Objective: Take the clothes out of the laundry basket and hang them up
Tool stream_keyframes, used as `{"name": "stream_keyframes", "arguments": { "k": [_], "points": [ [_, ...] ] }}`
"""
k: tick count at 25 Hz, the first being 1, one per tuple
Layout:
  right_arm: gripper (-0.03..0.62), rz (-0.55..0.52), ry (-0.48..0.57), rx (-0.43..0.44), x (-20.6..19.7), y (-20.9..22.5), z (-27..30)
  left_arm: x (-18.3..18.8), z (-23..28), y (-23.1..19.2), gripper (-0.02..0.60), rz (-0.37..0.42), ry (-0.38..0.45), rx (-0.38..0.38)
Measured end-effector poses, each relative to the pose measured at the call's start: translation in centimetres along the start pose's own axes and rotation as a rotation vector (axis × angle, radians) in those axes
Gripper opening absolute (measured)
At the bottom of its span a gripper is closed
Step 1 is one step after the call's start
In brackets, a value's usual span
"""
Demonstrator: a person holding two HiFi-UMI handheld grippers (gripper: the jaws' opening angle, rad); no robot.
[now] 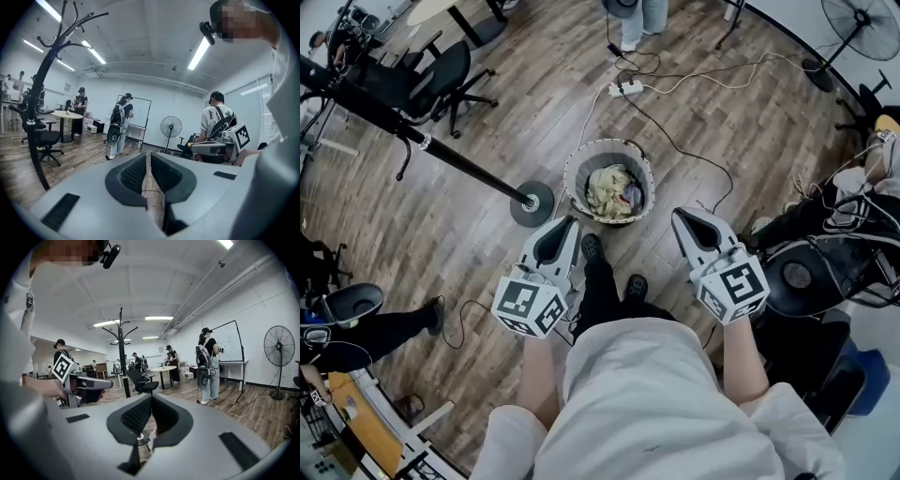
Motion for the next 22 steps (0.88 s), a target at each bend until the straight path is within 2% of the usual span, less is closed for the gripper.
{"name": "stream_keyframes", "arguments": {
  "k": [4, 5, 6, 7, 15, 22],
  "points": [
    [0.048, -0.002, -0.008, -0.002, 0.2, 0.2, 1.0, 0.1, 0.7, -1.0, 0.031, 0.003, 0.001, -0.017],
    [0.051, -0.002, -0.011, -0.005, 0.2, 0.3, 1.3, 0.1, 1.0, -1.4, 0.048, 0.005, -0.002, -0.019],
    [0.057, -0.001, -0.015, -0.01, 0.3, 0.4, 1.8, 0.1, 1.3, -1.8, 0.093, 0.006, -0.006, -0.023],
    [0.07, 0.0, -0.019, -0.013, 0.5, 0.5, 2.2, 0.2, 1.6, -2.1, 0.099, 0.005, -0.01, -0.028],
    [0.118, -0.015, -0.047, 0.002, 2.0, 1.2, 7.0, 1.5, 3.9, -6.2, 0.126, 0.007, -0.029, -0.053],
    [0.133, -0.005, -0.103, -0.026, 2.1, 1.4, 13.2, 2.0, 6.3, -12.8, 0.131, -0.012, -0.059, -0.081]
  ]
}}
Point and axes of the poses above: the fingertips, and each gripper's own axes: z forward along the fingers, y to its right, x out of its top, the point moved 7 cm from there along -z, backward along the fingers, and after that the axes turned 8 degrees about -x, right-handed, at the moved point
